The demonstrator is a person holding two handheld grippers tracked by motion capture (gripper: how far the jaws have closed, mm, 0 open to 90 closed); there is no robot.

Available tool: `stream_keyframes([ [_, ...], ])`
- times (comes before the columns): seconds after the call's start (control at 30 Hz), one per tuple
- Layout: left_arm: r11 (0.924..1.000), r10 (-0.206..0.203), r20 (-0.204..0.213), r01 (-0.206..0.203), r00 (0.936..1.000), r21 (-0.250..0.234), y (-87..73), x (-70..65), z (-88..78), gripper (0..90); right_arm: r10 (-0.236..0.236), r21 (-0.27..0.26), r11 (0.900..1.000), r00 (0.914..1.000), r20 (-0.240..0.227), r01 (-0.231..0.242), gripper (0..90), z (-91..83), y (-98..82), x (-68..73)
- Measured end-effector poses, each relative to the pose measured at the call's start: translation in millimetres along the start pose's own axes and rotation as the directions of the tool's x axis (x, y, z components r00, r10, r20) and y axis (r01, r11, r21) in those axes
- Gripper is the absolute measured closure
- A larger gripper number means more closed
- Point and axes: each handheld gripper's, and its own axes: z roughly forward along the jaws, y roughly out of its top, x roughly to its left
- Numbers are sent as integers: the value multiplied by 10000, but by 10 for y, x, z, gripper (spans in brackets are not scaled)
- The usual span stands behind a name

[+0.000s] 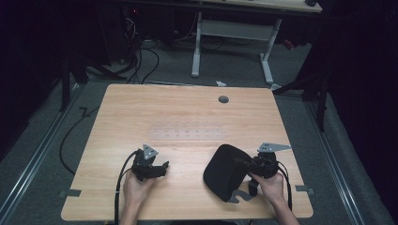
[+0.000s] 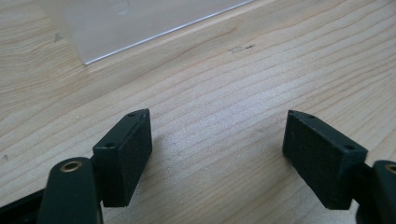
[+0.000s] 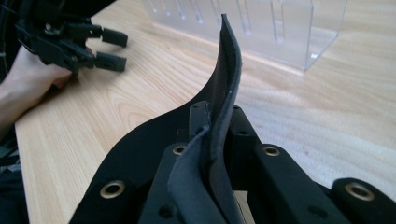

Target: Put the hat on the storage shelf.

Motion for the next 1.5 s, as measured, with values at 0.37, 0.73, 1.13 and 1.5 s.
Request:
stream_keyframes([
  [0.37, 9999, 119, 484, -118, 9988, -17, 9, -63, -75, 244, 273, -432, 9987, 9996, 83, -269, 838, -58, 101, 28],
  [0.73, 9988, 282, 1705, -211, 9850, -432, 64, -310, -303, 244, 604, -707, 9957, 9982, 53, -599, 838, -64, 171, 35],
  [1.13, 9923, 1233, 3345, -1136, 9343, -484, 31, -746, -473, 237, 769, -749, 9942, 9970, -46, -770, 838, 21, 316, 77],
  [1.5, 9834, 1740, 3926, -1799, 9031, -221, -45, -969, -459, 232, 948, -697, 9929, 9952, -252, -963, 838, 121, 443, 111],
])
